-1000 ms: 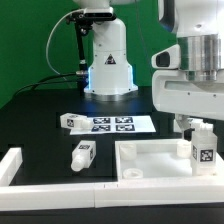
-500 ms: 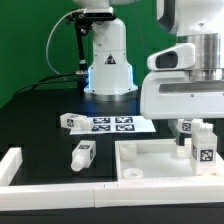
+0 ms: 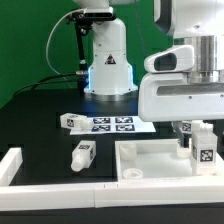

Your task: Assemble one leg

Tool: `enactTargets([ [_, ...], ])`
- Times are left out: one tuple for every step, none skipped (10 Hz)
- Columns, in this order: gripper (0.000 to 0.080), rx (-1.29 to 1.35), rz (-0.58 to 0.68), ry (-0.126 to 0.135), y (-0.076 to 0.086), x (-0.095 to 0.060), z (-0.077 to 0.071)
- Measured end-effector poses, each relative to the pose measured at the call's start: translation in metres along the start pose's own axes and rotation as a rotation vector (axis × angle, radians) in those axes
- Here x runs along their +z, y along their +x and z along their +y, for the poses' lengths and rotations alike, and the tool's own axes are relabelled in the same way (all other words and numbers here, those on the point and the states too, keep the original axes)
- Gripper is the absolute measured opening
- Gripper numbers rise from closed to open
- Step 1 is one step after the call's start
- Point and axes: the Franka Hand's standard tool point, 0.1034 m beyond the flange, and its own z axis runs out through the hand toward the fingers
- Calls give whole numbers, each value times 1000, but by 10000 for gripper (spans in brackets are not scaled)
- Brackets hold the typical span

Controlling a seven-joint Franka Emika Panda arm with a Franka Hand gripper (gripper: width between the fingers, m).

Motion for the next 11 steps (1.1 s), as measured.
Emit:
enactTargets([
  [282, 69, 0, 0, 0, 0, 0],
  [284, 114, 0, 0, 0, 0, 0],
  [284, 235, 0, -1, 0, 0, 0],
  [284, 403, 7, -9, 0, 0, 0],
  [284, 495, 9, -11, 0, 0, 1],
  [284, 663, -1, -4, 0, 0, 2],
  [284, 843, -11, 8, 0, 0, 3],
  [285, 1029, -24, 34, -1, 0, 2],
  [285, 1139, -32, 48, -1, 0, 1],
  [288, 1196, -34, 47, -1, 0, 1],
  [288, 1245, -35, 47, -1, 0, 1],
])
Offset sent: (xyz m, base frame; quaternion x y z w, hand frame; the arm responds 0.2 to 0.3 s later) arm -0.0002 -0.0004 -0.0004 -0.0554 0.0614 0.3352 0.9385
